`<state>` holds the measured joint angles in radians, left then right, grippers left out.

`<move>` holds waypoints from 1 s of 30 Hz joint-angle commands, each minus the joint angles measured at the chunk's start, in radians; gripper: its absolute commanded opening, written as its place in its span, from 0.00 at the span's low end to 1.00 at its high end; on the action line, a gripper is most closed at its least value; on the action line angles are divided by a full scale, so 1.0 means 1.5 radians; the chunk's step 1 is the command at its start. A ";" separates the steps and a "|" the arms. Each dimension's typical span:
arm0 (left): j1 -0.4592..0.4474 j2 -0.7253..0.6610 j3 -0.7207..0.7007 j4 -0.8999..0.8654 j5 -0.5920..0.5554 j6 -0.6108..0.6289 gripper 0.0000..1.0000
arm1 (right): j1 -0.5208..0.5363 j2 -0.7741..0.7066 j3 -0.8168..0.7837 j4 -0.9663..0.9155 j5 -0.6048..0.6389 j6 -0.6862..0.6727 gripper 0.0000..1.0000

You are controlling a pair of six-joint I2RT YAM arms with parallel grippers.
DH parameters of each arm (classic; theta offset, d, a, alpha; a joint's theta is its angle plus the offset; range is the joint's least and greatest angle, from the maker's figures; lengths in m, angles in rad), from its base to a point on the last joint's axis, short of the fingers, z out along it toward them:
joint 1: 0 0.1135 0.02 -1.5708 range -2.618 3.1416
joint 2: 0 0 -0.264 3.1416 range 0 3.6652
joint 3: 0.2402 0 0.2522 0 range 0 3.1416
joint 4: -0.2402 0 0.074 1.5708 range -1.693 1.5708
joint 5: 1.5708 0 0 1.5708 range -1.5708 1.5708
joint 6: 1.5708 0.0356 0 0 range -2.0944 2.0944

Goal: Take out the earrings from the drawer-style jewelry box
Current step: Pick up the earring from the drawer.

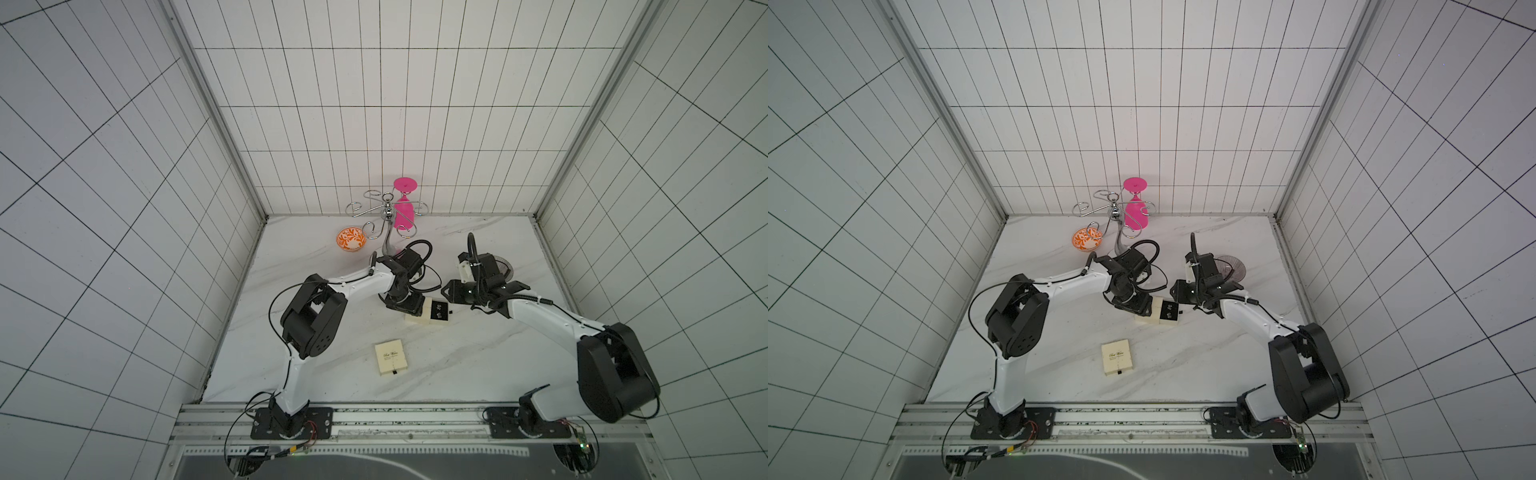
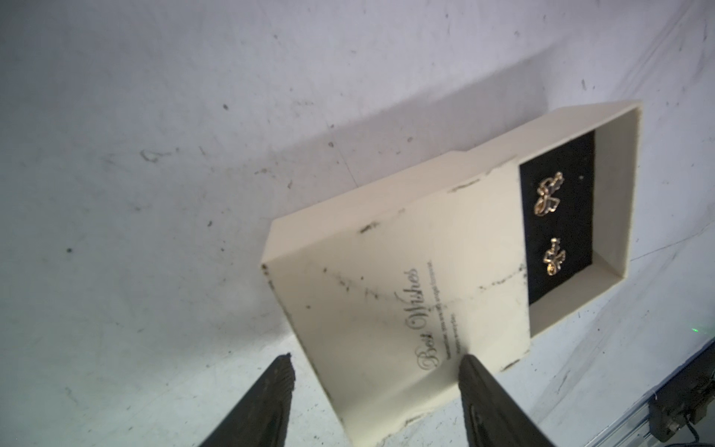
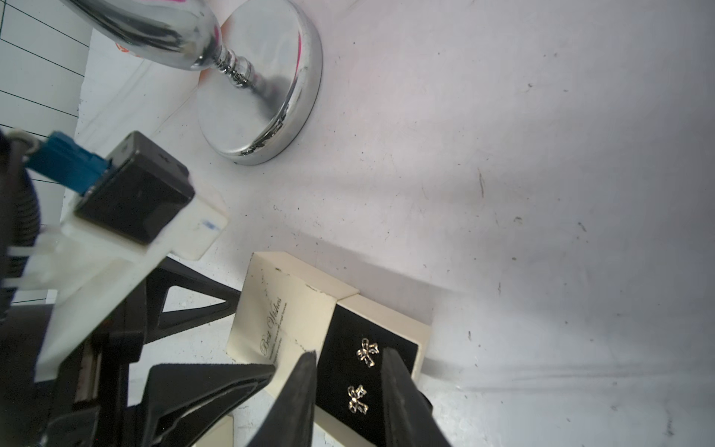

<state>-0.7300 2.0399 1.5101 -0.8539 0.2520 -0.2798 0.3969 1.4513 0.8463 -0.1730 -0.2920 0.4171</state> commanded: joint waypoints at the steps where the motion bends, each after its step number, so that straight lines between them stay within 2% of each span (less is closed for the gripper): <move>1: -0.006 0.022 -0.025 -0.008 -0.057 0.005 0.68 | 0.013 0.013 0.062 -0.025 0.022 -0.009 0.32; 13: 0.018 -0.026 -0.039 0.031 0.001 -0.013 0.68 | 0.041 0.038 0.046 -0.034 0.047 -0.005 0.31; 30: 0.021 -0.008 -0.040 0.036 0.027 -0.014 0.66 | 0.077 0.080 0.027 -0.057 0.112 0.000 0.32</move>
<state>-0.7055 2.0151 1.4620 -0.8001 0.3035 -0.2989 0.4984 1.5490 0.8463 -0.2138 -0.1680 0.4175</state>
